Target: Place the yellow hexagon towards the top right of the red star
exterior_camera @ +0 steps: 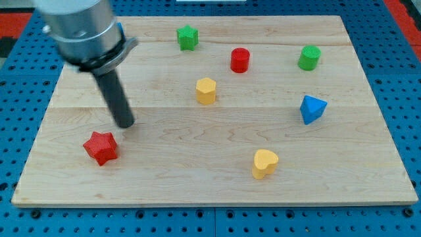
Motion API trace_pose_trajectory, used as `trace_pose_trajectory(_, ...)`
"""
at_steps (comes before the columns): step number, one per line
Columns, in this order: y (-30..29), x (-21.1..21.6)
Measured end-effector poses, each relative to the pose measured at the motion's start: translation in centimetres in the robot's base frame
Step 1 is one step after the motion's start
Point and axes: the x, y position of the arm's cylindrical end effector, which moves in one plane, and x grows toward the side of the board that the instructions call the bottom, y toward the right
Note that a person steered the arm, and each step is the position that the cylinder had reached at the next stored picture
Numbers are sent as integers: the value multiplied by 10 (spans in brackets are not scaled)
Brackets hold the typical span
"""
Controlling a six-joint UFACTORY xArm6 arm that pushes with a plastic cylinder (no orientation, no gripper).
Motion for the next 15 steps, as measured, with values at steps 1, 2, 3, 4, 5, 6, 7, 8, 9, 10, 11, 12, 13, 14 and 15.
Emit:
trace_pose_trajectory(1,38,-58)
trace_pose_trajectory(2,93,-73)
trace_pose_trajectory(3,130,-74)
trace_pose_trajectory(4,132,-53)
trace_pose_trajectory(5,112,-26)
trace_pose_trajectory(6,90,-25)
trace_pose_trajectory(7,105,-38)
trace_pose_trajectory(8,128,-42)
trace_pose_trajectory(9,158,-49)
trace_pose_trajectory(10,200,-45)
trace_pose_trajectory(11,186,-4)
trace_pose_trajectory(12,95,-2)
trace_pose_trajectory(13,72,-16)
trace_pose_trajectory(14,-1,-15)
trace_pose_trajectory(15,-35,5)
